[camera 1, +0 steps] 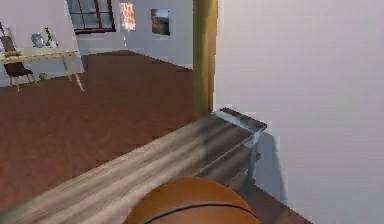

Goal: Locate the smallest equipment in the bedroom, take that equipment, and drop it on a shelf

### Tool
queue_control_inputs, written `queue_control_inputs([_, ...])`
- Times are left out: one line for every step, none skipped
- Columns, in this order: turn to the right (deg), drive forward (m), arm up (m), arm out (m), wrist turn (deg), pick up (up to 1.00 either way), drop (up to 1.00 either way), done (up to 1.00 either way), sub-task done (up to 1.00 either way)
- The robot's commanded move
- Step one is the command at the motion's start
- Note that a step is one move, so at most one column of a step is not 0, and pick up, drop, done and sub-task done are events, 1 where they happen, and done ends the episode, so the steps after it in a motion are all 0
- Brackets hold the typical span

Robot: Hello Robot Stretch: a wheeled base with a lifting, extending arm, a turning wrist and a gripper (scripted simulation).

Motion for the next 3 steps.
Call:
queue_control_inputs([45.0,0.0,0.0,0.0,0.0,0.0,0.0,0.0,0.0])
queue_control_inputs([45.0,0.0,0.0,0.0,0.0,0.0,0.0,0.0,0.0])
queue_control_inputs([42.0,0.0,0.0,0.0,0.0,0.0,0.0,0.0,0.0])
